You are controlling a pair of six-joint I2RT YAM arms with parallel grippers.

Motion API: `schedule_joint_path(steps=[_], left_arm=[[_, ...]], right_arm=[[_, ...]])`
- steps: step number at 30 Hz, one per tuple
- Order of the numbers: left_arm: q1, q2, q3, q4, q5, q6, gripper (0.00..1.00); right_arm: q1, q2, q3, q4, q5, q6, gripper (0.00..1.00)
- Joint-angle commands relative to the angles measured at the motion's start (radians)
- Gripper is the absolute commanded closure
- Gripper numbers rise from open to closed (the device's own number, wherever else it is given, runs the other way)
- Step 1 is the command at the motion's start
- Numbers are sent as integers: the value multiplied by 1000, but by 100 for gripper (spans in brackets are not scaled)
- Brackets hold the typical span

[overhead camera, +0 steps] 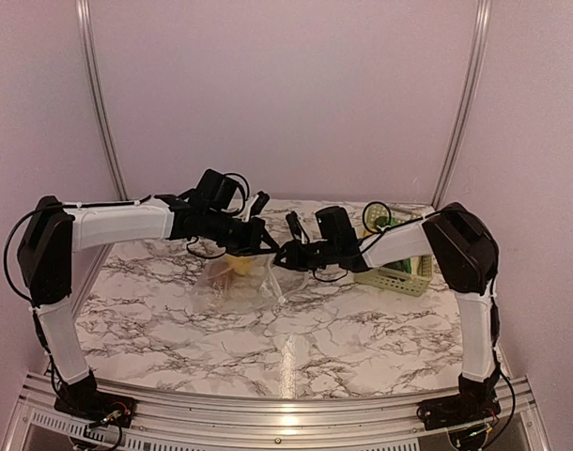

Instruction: Open the zip-top bag and remove the fake food

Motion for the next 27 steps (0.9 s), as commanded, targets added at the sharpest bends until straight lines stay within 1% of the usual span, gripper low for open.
schedule_joint_path(steps=[1, 2, 4, 5, 8, 9, 11, 14, 17, 19, 21, 27], left_arm=[[-9, -8, 73, -9, 7, 18, 100], [-9, -6, 82, -26, 16, 25, 99], [8, -17, 77, -48, 23, 34, 81], [29, -38, 47, -45, 24, 19, 75], [123, -99, -61, 36, 44, -44, 64], [155, -114, -85, 40, 38, -46, 60], [218, -131, -107, 9, -1, -38, 54], [311, -117, -123, -25, -6, -37, 50], [361, -73, -107, -91, -38, 4, 49], [369, -24, -72, -154, -63, 43, 49], [370, 17, -58, -172, -62, 59, 49], [359, 91, -67, -133, -72, 52, 49]], right_arm=[[18, 56, 61, 3, -34, 14, 72], [18, 62, 63, 2, -30, 14, 72], [19, 71, 65, 1, -20, 14, 71], [18, 76, 65, 0, -19, 17, 70], [16, 82, 60, -1, -12, 21, 65], [15, 83, 57, 0, -13, 24, 64], [10, 86, 51, 6, -11, 34, 58], [3, 91, 44, 16, -19, 40, 53], [-2, 98, 43, 20, -34, 34, 49], [-4, 105, 45, 27, -50, 34, 46], [-2, 110, 45, 43, -68, 34, 43], [-3, 133, 72, 52, -97, 23, 39]])
